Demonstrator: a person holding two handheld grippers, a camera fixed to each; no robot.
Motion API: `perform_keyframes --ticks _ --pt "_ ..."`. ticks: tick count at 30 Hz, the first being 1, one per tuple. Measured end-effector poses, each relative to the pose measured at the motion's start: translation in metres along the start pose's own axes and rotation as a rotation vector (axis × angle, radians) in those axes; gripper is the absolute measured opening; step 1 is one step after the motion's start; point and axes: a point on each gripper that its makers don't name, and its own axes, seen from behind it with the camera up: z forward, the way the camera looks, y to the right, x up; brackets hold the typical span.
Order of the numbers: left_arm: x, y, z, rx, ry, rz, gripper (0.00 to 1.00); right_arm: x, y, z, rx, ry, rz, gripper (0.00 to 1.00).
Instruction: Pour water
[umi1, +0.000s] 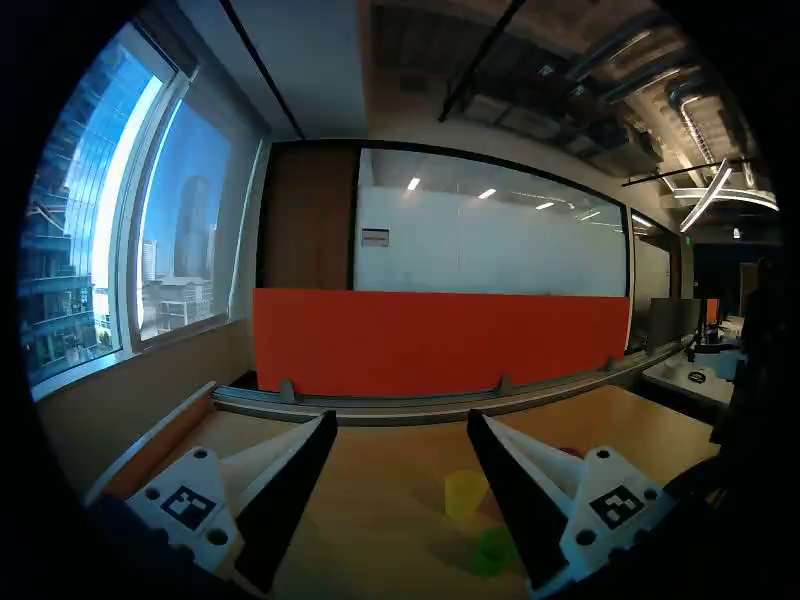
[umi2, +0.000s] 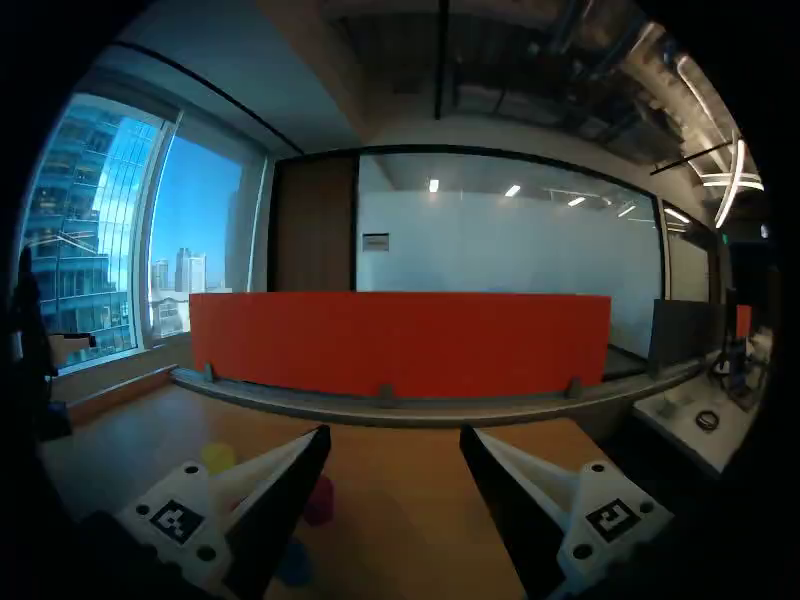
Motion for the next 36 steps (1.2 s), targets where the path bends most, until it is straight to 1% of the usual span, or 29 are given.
perform_keyframes --ticks 3,8,12,15,21,27,30,33,36 --pt "0.010 0.000 0.003 -0.015 -0.007 -0.007 0.97 0.012 0.001 0.001 0.008 0.008 0.000 1.00" --pt "0.014 0.000 0.007 -0.041 -0.016 0.001 0.97 0.009 0.002 0.004 0.021 -0.009 0.012 1.00" --pt "0.016 0.004 0.009 -0.076 -0.017 0.018 0.97 0.010 -0.003 0.004 0.057 -0.013 0.026 1.00" --pt "0.019 0.013 0.009 -0.117 -0.011 0.026 0.97 0.011 -0.009 0.003 0.096 -0.010 0.026 1.00" --pt "0.023 0.037 0.011 -0.232 0.007 0.026 0.97 0.017 -0.030 -0.001 0.204 -0.004 0.002 1.00" --pt "0.023 0.060 0.009 -0.330 0.002 0.058 0.97 0.027 -0.055 -0.008 0.318 0.012 -0.001 1.00" --pt "0.026 0.073 0.007 -0.383 0.006 0.051 0.97 0.029 -0.071 -0.014 0.386 0.015 -0.003 1.00" --pt "0.027 0.081 0.006 -0.425 0.007 0.030 0.97 0.028 -0.086 -0.018 0.450 0.014 -0.023 1.00" --pt "0.025 0.084 0.009 -0.448 0.002 0.015 0.97 0.025 -0.093 -0.018 0.472 0.005 -0.049 1.00"
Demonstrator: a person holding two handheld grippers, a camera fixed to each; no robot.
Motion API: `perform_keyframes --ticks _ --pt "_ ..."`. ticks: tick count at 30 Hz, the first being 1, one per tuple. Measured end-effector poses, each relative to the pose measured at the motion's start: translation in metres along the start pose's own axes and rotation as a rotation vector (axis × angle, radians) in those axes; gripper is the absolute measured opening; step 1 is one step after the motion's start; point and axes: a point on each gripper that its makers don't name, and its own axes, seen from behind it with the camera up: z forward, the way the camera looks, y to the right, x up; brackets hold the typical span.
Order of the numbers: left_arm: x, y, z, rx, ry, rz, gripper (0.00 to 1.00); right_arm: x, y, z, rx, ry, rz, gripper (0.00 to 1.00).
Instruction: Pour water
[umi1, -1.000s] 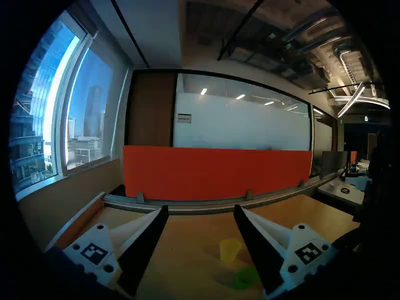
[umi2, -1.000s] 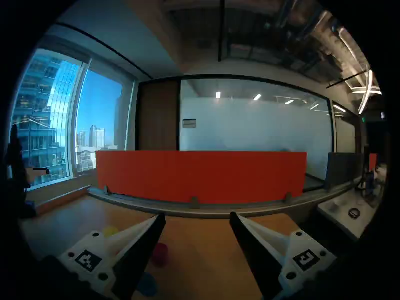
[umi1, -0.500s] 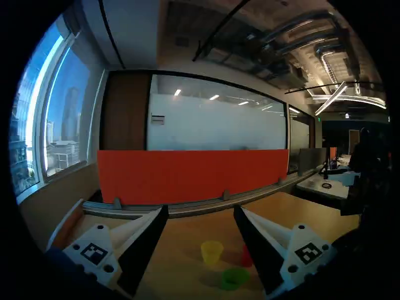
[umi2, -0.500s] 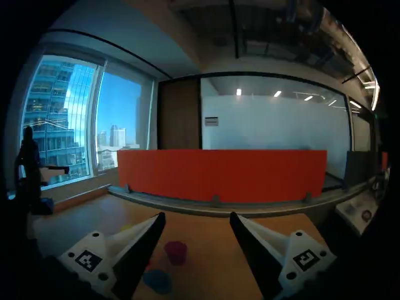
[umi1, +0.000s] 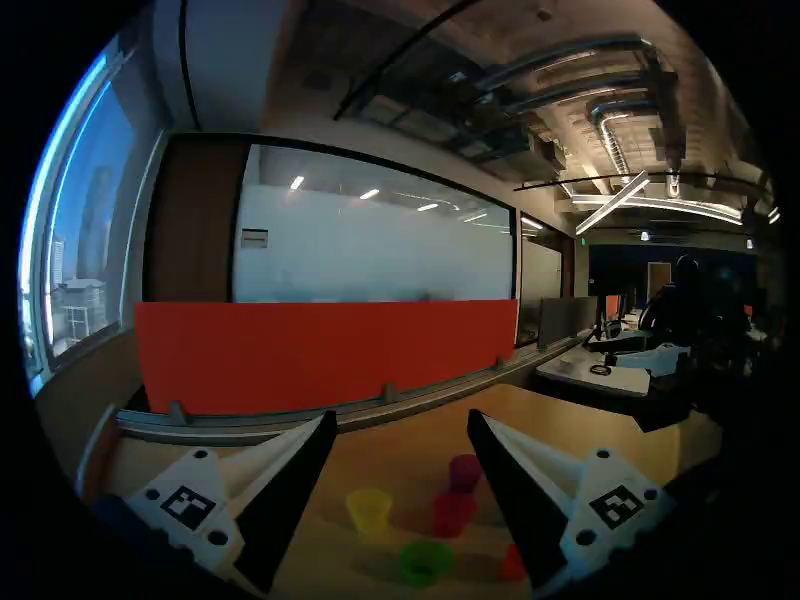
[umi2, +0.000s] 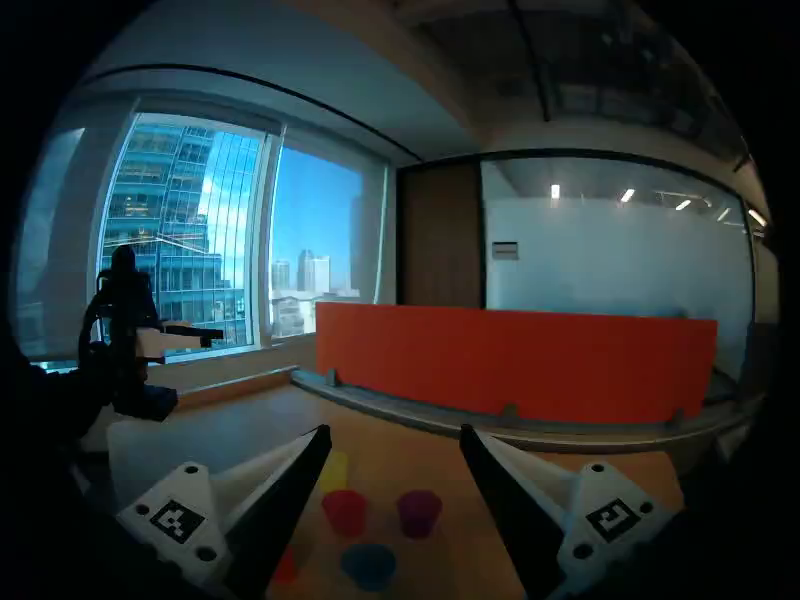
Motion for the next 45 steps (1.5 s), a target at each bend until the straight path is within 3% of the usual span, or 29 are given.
perform_keyframes --ticks 12,27,45 --pt "-0.028 0.000 0.008 -0.037 -0.072 0.022 0.97 -0.022 -0.007 0.008 0.054 -0.088 -0.013 1.00" --pt "-0.087 -0.007 0.016 -0.064 -0.202 0.036 0.97 -0.073 -0.005 0.008 0.086 -0.213 -0.044 1.00" --pt "-0.152 0.002 0.021 -0.124 -0.332 0.079 0.97 -0.125 -0.005 0.013 0.109 -0.332 -0.050 1.00"
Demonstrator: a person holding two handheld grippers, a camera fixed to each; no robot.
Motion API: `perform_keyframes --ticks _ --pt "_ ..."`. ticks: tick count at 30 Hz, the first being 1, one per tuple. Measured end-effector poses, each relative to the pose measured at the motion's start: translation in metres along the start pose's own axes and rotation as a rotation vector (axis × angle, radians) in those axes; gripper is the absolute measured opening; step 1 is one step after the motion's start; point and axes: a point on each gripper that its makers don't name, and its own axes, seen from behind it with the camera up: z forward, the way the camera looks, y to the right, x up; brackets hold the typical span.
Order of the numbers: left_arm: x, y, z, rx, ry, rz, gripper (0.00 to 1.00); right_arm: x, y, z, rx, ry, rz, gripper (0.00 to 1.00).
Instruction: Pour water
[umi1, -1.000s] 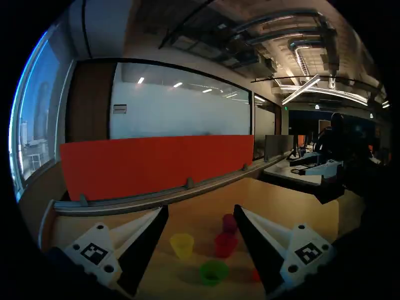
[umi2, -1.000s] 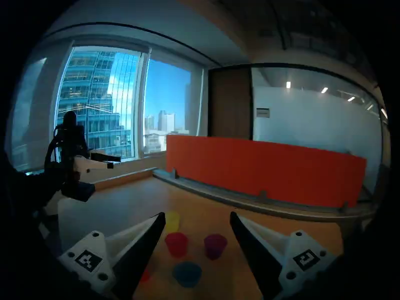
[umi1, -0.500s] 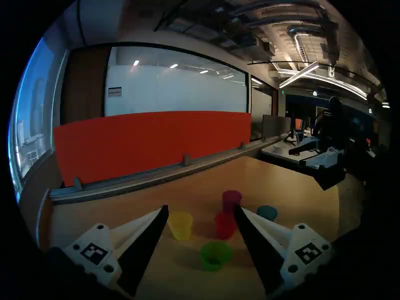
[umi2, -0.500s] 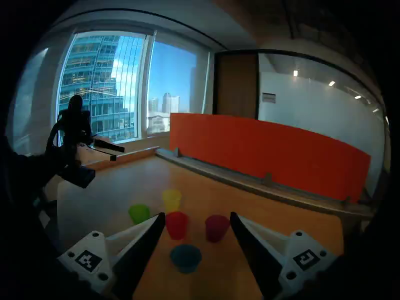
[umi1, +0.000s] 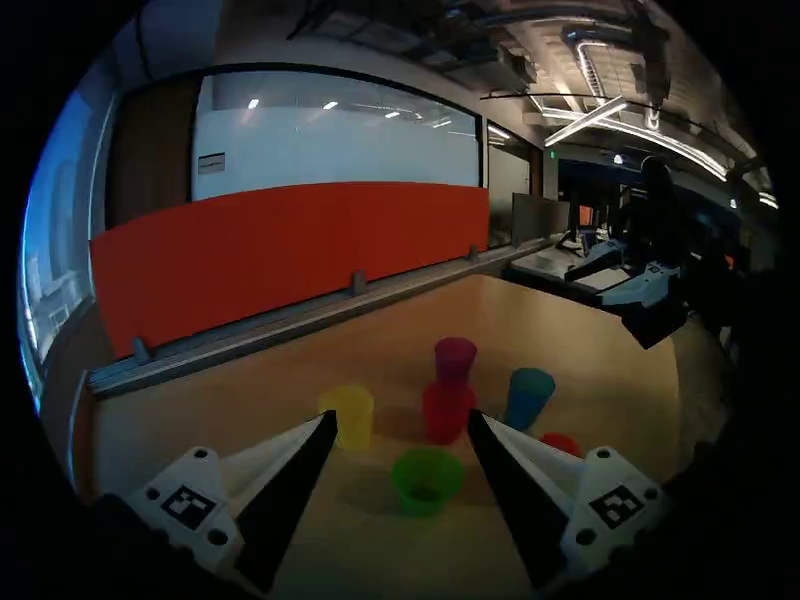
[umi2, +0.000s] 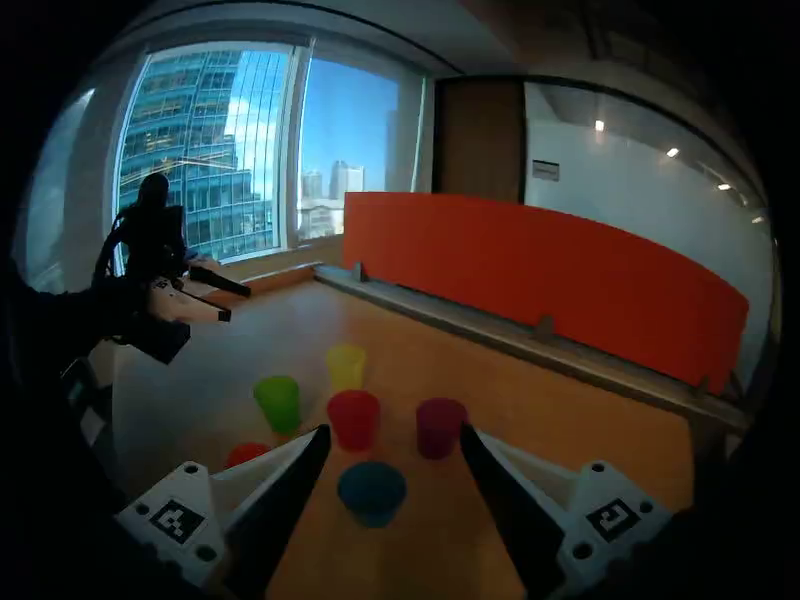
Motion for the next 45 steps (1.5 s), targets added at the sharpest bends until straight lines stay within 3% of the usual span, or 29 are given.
perform_keyframes --ticks 15,27,36,45 --pt "-0.047 0.002 0.019 -0.024 -0.093 0.023 0.97 -0.040 -0.003 0.025 0.029 -0.070 0.030 1.00" --pt "-0.077 0.011 0.031 -0.056 -0.152 0.021 0.97 -0.066 -0.002 0.041 0.034 -0.123 0.027 1.00" --pt "-0.097 0.016 0.035 -0.069 -0.190 0.038 0.97 -0.086 -0.006 0.049 0.042 -0.159 0.022 1.00" --pt "-0.114 0.022 0.041 -0.091 -0.221 0.021 0.97 -0.103 -0.010 0.053 0.050 -0.187 0.027 1.00"
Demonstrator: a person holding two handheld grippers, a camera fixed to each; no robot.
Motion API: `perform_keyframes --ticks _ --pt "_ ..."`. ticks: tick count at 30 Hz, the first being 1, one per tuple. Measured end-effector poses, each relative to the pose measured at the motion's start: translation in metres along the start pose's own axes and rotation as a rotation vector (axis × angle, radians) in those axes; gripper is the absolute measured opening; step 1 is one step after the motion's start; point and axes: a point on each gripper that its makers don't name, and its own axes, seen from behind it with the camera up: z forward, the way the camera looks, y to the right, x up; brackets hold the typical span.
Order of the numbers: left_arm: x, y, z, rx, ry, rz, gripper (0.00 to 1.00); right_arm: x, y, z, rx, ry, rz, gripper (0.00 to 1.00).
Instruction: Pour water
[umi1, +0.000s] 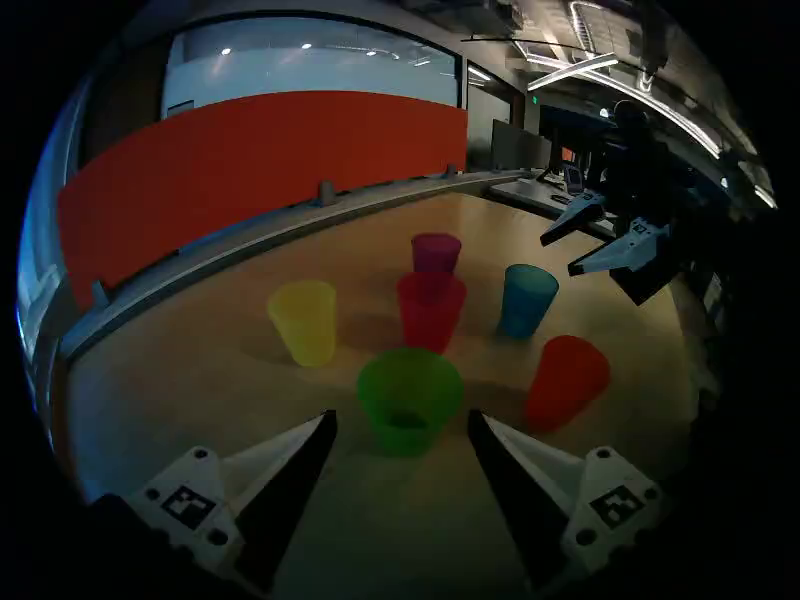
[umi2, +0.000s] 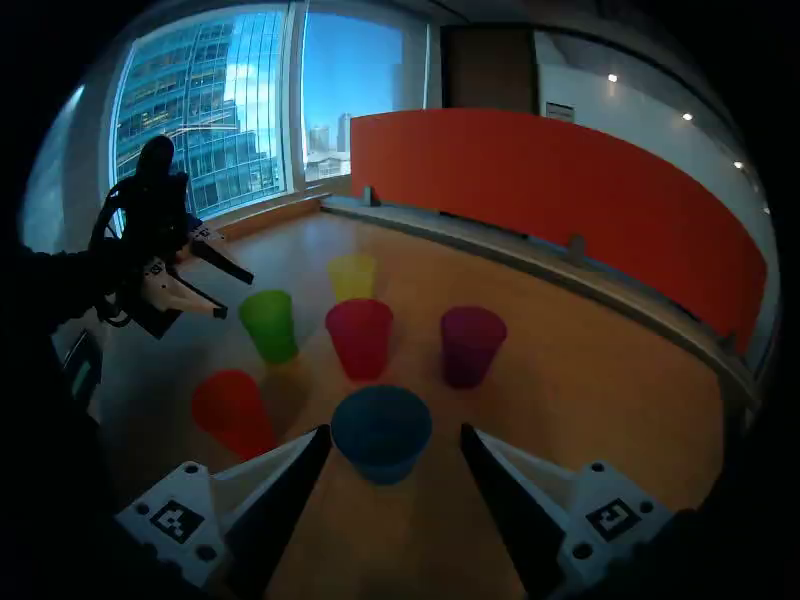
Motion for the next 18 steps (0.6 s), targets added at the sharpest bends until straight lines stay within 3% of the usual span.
perform_keyframes --ticks 18 --pt "-0.015 0.005 0.024 -0.019 -0.034 -0.003 0.97 -0.019 -0.006 0.017 0.022 -0.041 0.006 1.00"
